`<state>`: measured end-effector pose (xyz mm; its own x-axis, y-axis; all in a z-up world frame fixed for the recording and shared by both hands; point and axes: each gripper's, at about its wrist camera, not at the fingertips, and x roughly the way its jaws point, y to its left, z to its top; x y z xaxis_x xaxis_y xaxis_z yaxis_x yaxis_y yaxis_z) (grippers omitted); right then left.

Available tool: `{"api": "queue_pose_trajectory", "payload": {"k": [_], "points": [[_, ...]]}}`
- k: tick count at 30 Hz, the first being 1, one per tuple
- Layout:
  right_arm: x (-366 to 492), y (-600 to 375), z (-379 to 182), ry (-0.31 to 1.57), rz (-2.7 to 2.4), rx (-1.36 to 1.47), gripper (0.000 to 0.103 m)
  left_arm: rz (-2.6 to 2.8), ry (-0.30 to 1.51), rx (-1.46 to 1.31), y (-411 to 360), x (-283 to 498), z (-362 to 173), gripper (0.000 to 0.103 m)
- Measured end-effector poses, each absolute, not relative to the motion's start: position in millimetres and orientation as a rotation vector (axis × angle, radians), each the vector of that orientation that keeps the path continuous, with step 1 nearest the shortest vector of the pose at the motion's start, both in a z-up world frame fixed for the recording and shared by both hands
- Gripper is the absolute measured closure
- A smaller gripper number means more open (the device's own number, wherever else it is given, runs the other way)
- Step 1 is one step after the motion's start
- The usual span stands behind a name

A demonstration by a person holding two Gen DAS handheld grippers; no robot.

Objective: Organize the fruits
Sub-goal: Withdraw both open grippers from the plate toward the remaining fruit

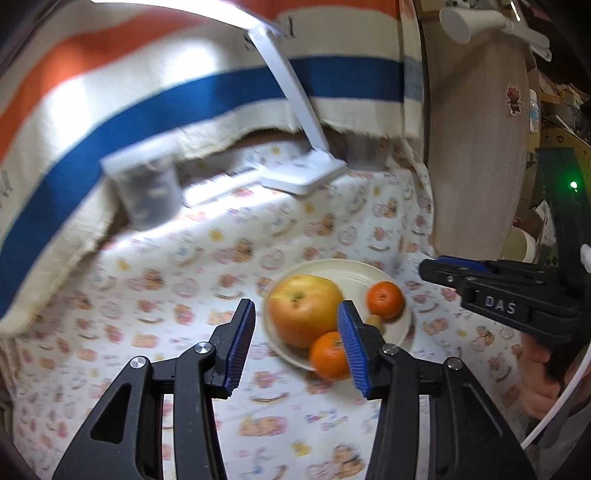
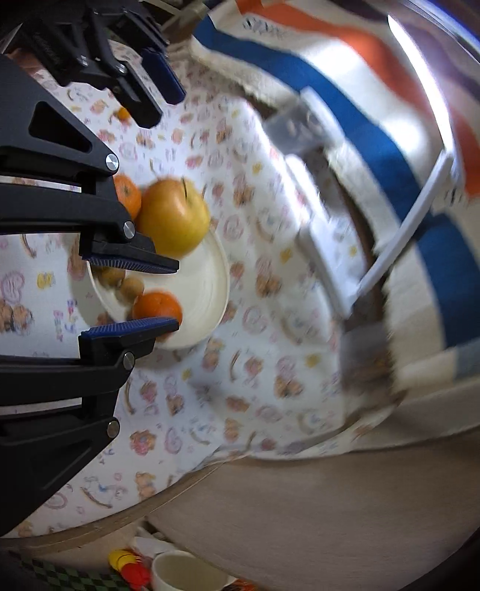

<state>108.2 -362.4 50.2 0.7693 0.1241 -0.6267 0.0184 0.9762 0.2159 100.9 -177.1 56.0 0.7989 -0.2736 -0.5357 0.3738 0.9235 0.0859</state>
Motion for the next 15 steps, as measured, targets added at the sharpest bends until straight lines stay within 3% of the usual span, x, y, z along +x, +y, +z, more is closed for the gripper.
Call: {"api": "queue_pose_trajectory", "payload": {"k": [10, 12, 15], "points": [[97.1, -331.2, 50.9, 0.658, 0.179, 0.171, 0.078, -0.261, 0.482, 0.115, -116.4, 72.1, 72.3, 0.031], [95.7, -326.4, 48.7, 0.650, 0.193, 0.165, 0.078, -0.238, 0.480, 0.101, -104.9, 64.5, 70.5, 0.022], [93.1, -317.8, 46.4, 0.645, 0.209, 0.142, 0.078, -0.182, 0.469, 0.104, -90.0, 48.8, 65.0, 0.021]]}}
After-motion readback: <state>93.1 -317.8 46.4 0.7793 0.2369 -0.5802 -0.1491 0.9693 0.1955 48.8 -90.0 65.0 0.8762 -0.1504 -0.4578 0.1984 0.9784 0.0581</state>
